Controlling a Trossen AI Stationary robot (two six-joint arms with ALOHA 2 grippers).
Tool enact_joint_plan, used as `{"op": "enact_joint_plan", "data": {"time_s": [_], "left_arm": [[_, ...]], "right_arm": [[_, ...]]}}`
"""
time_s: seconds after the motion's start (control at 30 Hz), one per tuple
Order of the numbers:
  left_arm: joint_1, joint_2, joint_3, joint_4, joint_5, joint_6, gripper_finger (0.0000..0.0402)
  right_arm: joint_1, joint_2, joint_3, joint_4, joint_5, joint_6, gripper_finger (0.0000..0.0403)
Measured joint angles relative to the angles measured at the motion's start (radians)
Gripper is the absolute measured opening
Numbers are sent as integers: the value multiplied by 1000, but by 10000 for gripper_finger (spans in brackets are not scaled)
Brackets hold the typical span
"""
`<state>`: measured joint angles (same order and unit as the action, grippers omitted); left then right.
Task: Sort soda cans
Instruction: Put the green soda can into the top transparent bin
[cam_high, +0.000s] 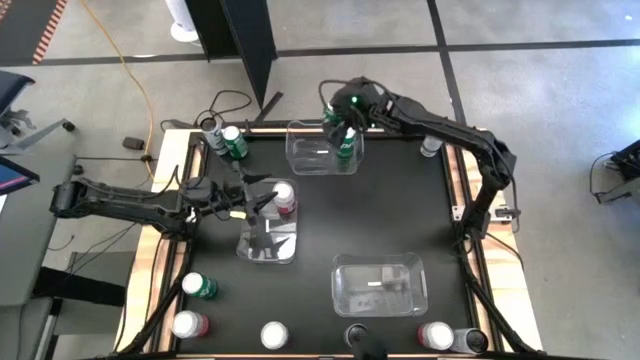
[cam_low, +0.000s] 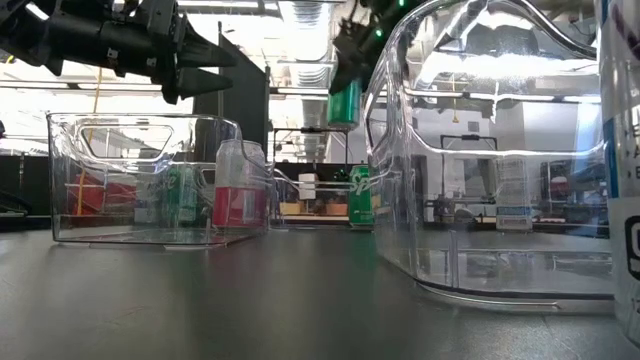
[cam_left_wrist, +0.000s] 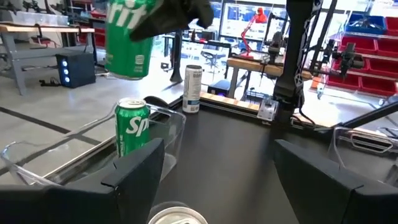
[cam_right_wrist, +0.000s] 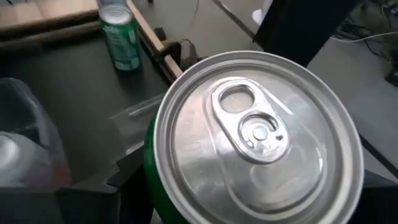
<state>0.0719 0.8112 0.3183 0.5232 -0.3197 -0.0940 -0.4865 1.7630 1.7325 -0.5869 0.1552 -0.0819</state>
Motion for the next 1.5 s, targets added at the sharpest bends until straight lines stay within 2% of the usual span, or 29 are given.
{"op": "enact_joint_plan", "data": {"time_s": [0.17,0.37,0.53,0.97,1.13,1.2,1.3,1.4,1.5], "left_arm": [[6,0,0,-2,-13,2,295],[13,0,0,-22,-14,3,295],[13,0,0,-29,-14,10,295],[26,0,0,-39,-15,11,295],[68,10,12,49,-18,-3,289],[102,32,70,2,-17,29,277],[187,96,224,-177,39,79,246],[282,183,384,-319,136,147,208],[385,281,527,-402,280,186,162]], "right_arm": [[-49,44,0,11,-124,-98,307],[-59,117,0,35,-207,-209,307],[-60,170,7,66,-240,-282,307],[-88,222,80,13,-296,-277,307],[-92,218,80,-21,-317,-282,307],[-92,218,80,-22,-321,-290,307],[-92,218,80,-19,-347,-301,307],[-95,218,80,-29,-352,-308,307],[-98,218,80,-48,-357,-309,307]]}}
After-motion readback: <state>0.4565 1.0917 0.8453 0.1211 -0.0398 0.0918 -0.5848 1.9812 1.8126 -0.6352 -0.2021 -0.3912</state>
